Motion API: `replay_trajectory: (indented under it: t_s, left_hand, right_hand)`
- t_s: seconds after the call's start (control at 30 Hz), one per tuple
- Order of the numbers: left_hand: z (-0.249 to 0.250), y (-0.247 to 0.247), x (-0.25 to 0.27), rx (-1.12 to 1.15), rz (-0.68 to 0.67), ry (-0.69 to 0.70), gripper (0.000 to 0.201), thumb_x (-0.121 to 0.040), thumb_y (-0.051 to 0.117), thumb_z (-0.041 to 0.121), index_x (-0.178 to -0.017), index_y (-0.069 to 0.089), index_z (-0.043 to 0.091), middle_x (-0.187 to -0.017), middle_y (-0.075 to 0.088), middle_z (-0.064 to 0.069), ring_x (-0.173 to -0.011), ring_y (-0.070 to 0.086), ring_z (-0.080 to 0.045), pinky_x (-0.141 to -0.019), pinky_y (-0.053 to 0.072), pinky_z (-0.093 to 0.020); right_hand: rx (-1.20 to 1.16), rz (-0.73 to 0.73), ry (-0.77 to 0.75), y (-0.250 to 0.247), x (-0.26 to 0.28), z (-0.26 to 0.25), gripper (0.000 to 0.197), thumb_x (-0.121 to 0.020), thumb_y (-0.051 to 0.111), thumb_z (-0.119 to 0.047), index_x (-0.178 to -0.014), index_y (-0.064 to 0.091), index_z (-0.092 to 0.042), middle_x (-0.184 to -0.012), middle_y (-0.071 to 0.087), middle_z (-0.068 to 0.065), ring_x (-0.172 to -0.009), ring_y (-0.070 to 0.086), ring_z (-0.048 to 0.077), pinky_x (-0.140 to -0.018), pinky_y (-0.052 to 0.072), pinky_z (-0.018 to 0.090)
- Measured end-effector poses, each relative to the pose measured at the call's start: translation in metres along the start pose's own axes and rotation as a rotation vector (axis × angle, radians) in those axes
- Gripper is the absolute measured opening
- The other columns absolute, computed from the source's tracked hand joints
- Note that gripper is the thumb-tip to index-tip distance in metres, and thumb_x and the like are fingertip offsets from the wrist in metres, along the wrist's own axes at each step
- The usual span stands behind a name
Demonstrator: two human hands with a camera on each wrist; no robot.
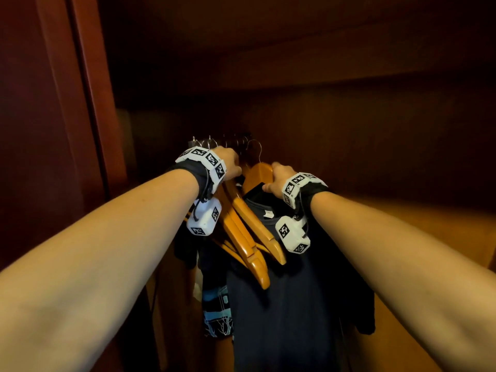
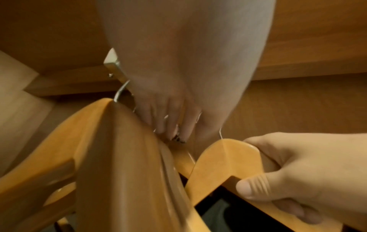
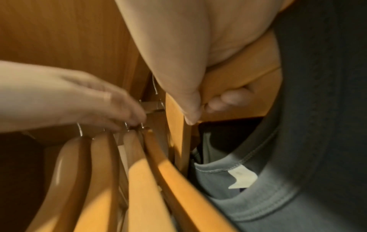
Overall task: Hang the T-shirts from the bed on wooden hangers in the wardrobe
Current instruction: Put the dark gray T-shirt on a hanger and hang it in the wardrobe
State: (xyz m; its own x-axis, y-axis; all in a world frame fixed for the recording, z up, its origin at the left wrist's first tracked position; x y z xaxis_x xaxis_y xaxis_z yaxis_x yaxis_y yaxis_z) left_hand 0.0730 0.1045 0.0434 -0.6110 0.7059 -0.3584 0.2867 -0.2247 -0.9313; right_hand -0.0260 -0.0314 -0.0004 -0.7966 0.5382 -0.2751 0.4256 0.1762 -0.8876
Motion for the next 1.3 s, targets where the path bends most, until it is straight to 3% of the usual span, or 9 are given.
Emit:
replay_trajectory:
  t_s: [0.23, 0.33, 0.53, 0.63, 0.77, 0.93, 1.13, 1.23, 1.3]
  left_hand:
    - [-0.002, -0.031, -0.006, -0.111, 0.427, -0.04, 0.034, -0.094, 0.058, 0.037, -0.119, 0.062, 0.014, -0.117, 0.063, -0.014, -0.117, 0.054, -0.033, -0.088, 0.046, -0.041]
    - [-0.012, -0.036, -0.018, -0.19, 0.322, -0.124, 0.047, -0.092, 0.06, 0.043, -0.127, 0.055, 0.011, -0.124, 0.06, -0.015, -0.121, 0.05, -0.034, -0.096, 0.041, -0.044]
    - [-0.03, -0.026, -0.028, -0.206, 0.1, -0.141, 0.043, -0.087, 0.064, 0.048, -0.116, 0.063, 0.016, -0.092, 0.064, -0.008, -0.076, 0.059, -0.029, -0.065, 0.046, -0.033]
    - [-0.033, -0.027, -0.029, -0.193, 0.065, -0.129, 0.041, -0.085, 0.063, 0.051, -0.111, 0.065, 0.019, -0.089, 0.066, -0.006, -0.073, 0.061, -0.026, -0.065, 0.049, -0.033]
    - [-0.032, -0.027, -0.031, -0.207, 0.054, -0.118, 0.04, -0.085, 0.063, 0.05, -0.111, 0.065, 0.019, -0.092, 0.066, -0.006, -0.075, 0.061, -0.026, -0.066, 0.049, -0.033]
    - [-0.032, -0.023, -0.031, -0.251, 0.078, -0.096, 0.042, -0.087, 0.062, 0.048, -0.117, 0.064, 0.019, -0.106, 0.068, -0.008, -0.085, 0.063, -0.031, -0.071, 0.051, -0.034]
    - [-0.03, -0.02, -0.032, -0.335, 0.118, -0.09, 0.052, -0.088, 0.061, 0.047, -0.131, 0.054, 0.019, -0.125, 0.06, -0.008, -0.103, 0.063, -0.034, -0.074, 0.048, -0.038]
    - [-0.029, -0.02, -0.032, -0.348, 0.126, -0.091, 0.051, -0.088, 0.06, 0.045, -0.131, 0.054, 0.018, -0.124, 0.06, -0.008, -0.101, 0.063, -0.033, -0.074, 0.048, -0.038]
    - [-0.028, -0.02, -0.031, -0.354, 0.127, -0.096, 0.049, -0.088, 0.059, 0.043, -0.13, 0.054, 0.018, -0.122, 0.061, -0.008, -0.1, 0.064, -0.033, -0.075, 0.048, -0.039]
  right_hand:
    - [-0.015, 0.001, -0.014, -0.005, -0.012, -0.018, 0.054, -0.091, 0.072, -0.029, -0.133, 0.047, -0.006, -0.129, 0.057, 0.016, -0.113, 0.06, 0.032, -0.079, 0.047, 0.034]
    - [0.004, -0.014, -0.006, -0.011, -0.017, -0.026, 0.046, -0.094, 0.069, -0.029, -0.128, 0.051, -0.004, -0.126, 0.06, 0.015, -0.107, 0.06, 0.028, -0.079, 0.045, 0.032]
    - [-0.048, -0.065, -0.028, -0.018, -0.02, -0.042, 0.033, -0.101, 0.057, -0.023, -0.128, 0.055, -0.004, -0.123, 0.062, 0.016, -0.113, 0.061, 0.03, -0.089, 0.05, 0.036]
    - [-0.084, -0.07, -0.069, -0.014, -0.026, -0.051, 0.012, -0.102, 0.053, -0.021, -0.106, 0.057, -0.011, -0.101, 0.059, 0.012, -0.089, 0.058, 0.023, -0.065, 0.045, 0.029]
    - [-0.117, -0.085, -0.058, -0.007, -0.033, -0.056, 0.029, -0.105, 0.046, -0.026, -0.078, 0.047, -0.017, -0.089, 0.058, 0.008, -0.076, 0.054, 0.02, -0.061, 0.041, 0.025]
    - [-0.12, -0.113, -0.057, -0.008, -0.029, -0.059, 0.037, -0.107, 0.039, -0.02, -0.071, 0.039, -0.016, -0.072, 0.042, 0.001, -0.065, 0.043, 0.017, -0.045, 0.031, 0.017]
    - [-0.129, -0.089, -0.027, 0.006, -0.042, -0.057, 0.022, -0.103, 0.052, -0.025, -0.115, 0.054, -0.007, -0.1, 0.058, 0.011, -0.091, 0.057, 0.025, -0.08, 0.049, 0.034]
    - [-0.19, -0.084, -0.014, 0.014, -0.051, -0.056, 0.022, -0.1, 0.055, -0.032, -0.089, 0.051, -0.013, -0.1, 0.06, 0.011, -0.099, 0.066, 0.033, -0.093, 0.055, 0.045]
    - [-0.164, -0.091, -0.019, 0.018, -0.057, -0.057, 0.025, -0.096, 0.056, -0.04, -0.094, 0.052, -0.015, -0.102, 0.064, 0.011, -0.094, 0.069, 0.034, -0.089, 0.057, 0.05]
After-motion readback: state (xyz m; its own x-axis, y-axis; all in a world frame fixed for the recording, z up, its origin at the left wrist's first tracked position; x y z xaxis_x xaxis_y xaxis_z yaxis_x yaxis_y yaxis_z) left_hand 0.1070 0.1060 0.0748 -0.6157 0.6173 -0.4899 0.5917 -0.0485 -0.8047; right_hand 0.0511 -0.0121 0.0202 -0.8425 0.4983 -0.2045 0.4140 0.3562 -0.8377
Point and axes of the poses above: each hand's wrist, its own x-axis away from the middle knuckle, its own y-axis out of the palm, z = x × y, the point moved 2 cm from there along -x, towards the middle knuckle
